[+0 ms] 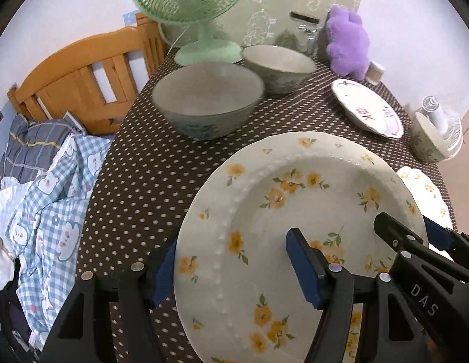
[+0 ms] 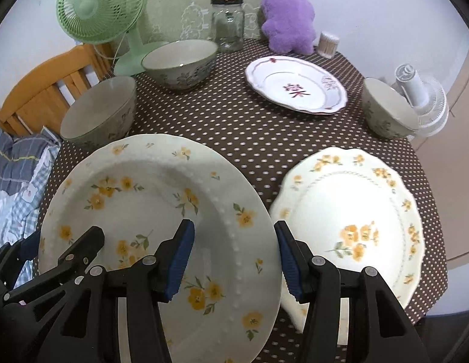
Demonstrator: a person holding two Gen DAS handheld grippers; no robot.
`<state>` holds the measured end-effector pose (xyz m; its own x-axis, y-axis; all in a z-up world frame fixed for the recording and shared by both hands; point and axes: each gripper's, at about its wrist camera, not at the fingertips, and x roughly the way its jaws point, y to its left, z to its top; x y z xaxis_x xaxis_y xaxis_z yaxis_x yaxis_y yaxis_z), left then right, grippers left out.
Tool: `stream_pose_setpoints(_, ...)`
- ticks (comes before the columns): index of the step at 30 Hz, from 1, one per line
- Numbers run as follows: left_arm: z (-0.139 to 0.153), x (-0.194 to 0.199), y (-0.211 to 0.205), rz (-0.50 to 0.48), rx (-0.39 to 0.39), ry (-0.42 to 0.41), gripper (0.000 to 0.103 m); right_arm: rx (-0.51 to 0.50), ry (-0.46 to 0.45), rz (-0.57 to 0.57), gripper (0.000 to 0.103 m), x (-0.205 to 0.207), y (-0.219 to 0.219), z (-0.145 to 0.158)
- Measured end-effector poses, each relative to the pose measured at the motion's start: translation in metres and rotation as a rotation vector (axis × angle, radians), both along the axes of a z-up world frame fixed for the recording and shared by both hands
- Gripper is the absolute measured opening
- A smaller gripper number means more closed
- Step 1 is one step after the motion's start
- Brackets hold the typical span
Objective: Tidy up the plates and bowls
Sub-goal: 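Lower the held plate onto the other flowered plate with both grippers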
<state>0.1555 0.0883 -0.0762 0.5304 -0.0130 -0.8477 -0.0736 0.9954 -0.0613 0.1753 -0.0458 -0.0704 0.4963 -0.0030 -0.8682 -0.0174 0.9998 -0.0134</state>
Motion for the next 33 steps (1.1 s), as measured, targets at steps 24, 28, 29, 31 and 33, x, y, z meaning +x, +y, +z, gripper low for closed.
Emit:
stream_pose_setpoints(24, 0.008, 0.004, -0.149, -0.123, 0.005, -0.012, 0.069, 0.009, -0.021, -0.119, 0.058, -0.016, -0.154, 0.012)
stream_pose_setpoints(28, 0.003, 0.009, -0.174, -0.153, 0.005, -0.001, 0.069, 0.007, -0.013, -0.150, 0.058, -0.015, -0.181, 0.008)
stream_pose_setpoints(29, 0.002, 0.010, -0.178, -0.157, 0.006, 0.001, 0.069, 0.007, -0.012, -0.157, 0.058, -0.015, -0.187, 0.007)
stream_pose_setpoints(31, -0.001, 0.011, -0.191, -0.168, 0.007, 0.007, 0.069, 0.007, -0.007, -0.170, 0.058, -0.015, -0.198, 0.005)
stream_pose_setpoints(33, -0.005, 0.013, -0.200, -0.176, 0.009, 0.019, 0.069, 0.007, -0.002, -0.180, 0.058, -0.015, -0.207, 0.003)
